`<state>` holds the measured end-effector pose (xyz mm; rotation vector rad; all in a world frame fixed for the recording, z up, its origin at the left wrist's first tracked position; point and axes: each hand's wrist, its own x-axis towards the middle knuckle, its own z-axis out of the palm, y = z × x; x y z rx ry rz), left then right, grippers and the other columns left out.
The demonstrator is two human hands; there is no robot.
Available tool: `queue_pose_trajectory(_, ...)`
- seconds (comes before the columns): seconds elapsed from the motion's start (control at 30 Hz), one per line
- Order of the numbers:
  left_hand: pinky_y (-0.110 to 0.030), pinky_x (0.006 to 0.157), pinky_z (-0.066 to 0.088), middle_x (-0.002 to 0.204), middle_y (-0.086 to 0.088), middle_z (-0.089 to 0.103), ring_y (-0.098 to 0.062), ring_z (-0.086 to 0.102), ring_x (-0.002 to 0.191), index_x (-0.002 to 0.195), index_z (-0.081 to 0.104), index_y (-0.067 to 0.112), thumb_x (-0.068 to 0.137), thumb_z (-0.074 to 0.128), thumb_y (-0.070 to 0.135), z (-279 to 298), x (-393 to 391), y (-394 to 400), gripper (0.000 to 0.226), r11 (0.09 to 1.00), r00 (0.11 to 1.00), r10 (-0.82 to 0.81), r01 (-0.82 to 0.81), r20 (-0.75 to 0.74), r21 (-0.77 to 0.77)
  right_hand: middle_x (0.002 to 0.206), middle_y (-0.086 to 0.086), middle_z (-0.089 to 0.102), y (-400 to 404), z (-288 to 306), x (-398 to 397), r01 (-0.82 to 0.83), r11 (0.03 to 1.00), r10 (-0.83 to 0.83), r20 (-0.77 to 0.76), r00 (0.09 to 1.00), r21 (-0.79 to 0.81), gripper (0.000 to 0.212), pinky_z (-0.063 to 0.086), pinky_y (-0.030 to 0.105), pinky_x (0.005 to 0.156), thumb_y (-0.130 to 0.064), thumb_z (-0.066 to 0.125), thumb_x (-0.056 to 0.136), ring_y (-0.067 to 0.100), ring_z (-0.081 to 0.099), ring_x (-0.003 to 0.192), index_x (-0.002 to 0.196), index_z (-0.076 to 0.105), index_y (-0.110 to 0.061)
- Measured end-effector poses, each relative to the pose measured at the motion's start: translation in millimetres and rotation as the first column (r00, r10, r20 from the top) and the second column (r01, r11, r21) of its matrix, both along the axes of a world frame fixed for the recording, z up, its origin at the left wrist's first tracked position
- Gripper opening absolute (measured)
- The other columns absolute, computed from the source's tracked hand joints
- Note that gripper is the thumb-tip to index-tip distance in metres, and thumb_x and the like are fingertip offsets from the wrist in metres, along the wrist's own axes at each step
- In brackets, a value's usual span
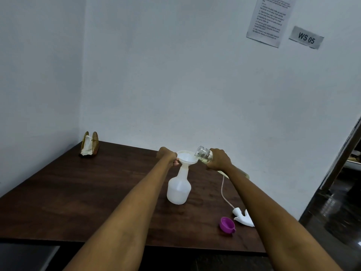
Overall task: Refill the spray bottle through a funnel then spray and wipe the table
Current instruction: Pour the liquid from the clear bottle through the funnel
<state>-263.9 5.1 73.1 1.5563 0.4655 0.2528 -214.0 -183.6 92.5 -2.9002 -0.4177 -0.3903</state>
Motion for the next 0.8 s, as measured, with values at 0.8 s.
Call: queue_pose_trajectory(0.8,-0.018,0.032,0.045,0.056,-0.012,0.052,-0.005,0.041,0.016,0.061,0.050,0.000,0.088,0.058,-0.006,1.4,-0.5,0.3,0.029,1.000,1.000,0.006,-0.005,-0.015,0.018,0.114,0.012,0.060,4.0,3.2,-5.8,0.028,1.000,-0.028,-0.077,0.997,-0.003,0.054,0.036,0.026,0.069,-0.016,0.077,0.065,0.024,0.050,0.095,0.111,0.053,-0.003)
